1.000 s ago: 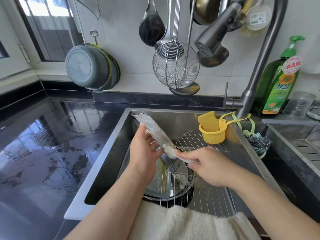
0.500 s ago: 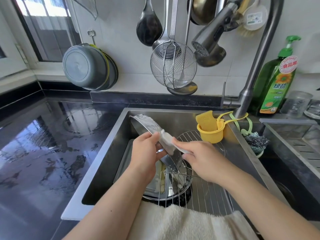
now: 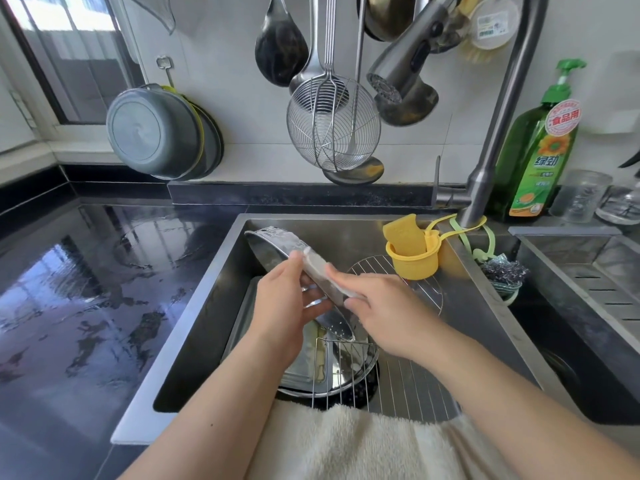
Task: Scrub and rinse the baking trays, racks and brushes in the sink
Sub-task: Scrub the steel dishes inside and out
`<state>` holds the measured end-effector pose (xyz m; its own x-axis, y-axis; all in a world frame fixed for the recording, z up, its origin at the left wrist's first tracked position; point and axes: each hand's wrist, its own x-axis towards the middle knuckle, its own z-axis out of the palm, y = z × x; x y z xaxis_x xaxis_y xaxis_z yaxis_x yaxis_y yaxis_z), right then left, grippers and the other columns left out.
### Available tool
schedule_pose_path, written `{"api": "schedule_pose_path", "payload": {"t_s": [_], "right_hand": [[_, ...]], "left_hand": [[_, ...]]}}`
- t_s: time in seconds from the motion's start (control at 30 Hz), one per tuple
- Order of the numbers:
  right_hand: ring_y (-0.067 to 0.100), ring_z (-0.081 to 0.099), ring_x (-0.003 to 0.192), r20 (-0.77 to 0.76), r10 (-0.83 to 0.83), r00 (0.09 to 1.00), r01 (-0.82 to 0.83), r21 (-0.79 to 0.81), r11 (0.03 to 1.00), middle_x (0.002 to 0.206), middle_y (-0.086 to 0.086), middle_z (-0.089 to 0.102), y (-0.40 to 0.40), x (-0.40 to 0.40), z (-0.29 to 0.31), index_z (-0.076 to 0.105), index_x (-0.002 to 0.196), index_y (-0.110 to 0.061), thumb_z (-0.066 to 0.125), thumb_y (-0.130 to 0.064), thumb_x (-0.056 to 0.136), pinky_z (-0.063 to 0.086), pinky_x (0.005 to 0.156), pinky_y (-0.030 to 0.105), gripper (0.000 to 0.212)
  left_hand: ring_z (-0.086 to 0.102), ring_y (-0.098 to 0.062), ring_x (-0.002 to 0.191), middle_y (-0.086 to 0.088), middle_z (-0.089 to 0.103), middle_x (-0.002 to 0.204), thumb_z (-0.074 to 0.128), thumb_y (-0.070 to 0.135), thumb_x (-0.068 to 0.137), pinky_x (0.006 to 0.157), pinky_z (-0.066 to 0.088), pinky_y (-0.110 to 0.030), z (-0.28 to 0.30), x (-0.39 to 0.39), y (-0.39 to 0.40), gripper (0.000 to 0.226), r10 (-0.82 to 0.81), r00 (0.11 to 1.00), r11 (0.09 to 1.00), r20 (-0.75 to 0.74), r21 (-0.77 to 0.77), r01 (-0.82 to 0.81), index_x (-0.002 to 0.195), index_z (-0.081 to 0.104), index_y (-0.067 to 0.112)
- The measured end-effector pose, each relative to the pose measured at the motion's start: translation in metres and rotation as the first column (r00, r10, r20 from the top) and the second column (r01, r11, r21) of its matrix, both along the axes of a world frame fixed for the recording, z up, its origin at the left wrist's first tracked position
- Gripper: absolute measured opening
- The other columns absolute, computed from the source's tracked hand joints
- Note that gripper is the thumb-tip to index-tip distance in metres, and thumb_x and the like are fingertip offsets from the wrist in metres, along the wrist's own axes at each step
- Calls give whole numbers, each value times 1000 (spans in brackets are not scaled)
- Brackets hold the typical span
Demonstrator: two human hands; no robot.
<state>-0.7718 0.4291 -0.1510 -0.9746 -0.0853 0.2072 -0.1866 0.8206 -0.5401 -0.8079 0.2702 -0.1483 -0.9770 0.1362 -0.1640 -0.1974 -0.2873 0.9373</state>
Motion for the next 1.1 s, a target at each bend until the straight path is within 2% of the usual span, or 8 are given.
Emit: {"api": "schedule_pose_path", "payload": {"t_s": [0.1,0.2,0.4,0.53,0.7,0.87,0.97,1.1], "right_hand": [[14,39,57,124,-92,988,87,43,995,73,-2,49,22,0,-4,41,146,-54,51,-17,103,34,52,27,58],[12,34,54,143,-50,988,51,-3,999,66,-6,44,25,7,-3,39,145,-56,53,-18,103,31,51,24,59],[5,55,75,-9,42,999,-42,-53,998,107,-12,67,4,5,-5,41,146,-53,58,-17,101,46,70,20,60],[10,35,54,74,-25,997,26,-13,1000,68,-8,50,19,6,-3,40,140,-60,56,-17,102,31,49,20,59],[6,55,78,19,85,996,-85,1,996,99,-9,63,-3,7,-2,38,147,-54,58,-16,101,47,73,24,62],[7,40,51,158,40,987,-45,25,999,76,-13,58,17,3,-5,47,140,-59,60,-17,101,37,51,19,59],[9,43,56,213,70,975,-78,26,997,96,-8,70,24,9,-3,43,137,-65,60,-19,101,43,56,27,61],[14,53,82,50,45,998,-49,91,995,87,-10,52,5,0,3,35,147,-59,57,-20,103,46,75,33,62]], "left_hand": [[76,-31,88,-19,70,97,45,31,111,80,64,-40,0,-4,-4,44,66,998,995,6,70,-66,113,67,-7],[76,-31,92,-17,74,94,47,22,110,87,63,-40,0,-4,-5,34,71,997,988,-17,139,-68,108,68,-4],[71,-24,95,-13,73,99,53,19,106,96,58,-39,3,-2,-5,24,-3,1000,966,4,260,1,105,71,3],[68,-28,100,-12,70,105,51,36,107,100,55,-51,5,-3,-7,35,-3,996,940,93,340,-29,102,71,8],[72,-25,89,-10,73,96,43,53,107,84,59,-44,6,5,4,54,-29,994,992,108,123,16,109,71,6],[71,-39,114,-21,73,122,42,53,108,101,56,-53,10,0,-6,55,114,987,955,110,262,-139,123,68,7],[70,-35,116,-20,73,123,41,48,109,100,56,-46,9,-2,-8,54,117,985,938,126,312,-151,125,66,3],[68,-29,119,-12,72,127,44,53,107,108,50,-47,6,3,2,54,-31,993,989,110,150,14,128,68,10]]}}
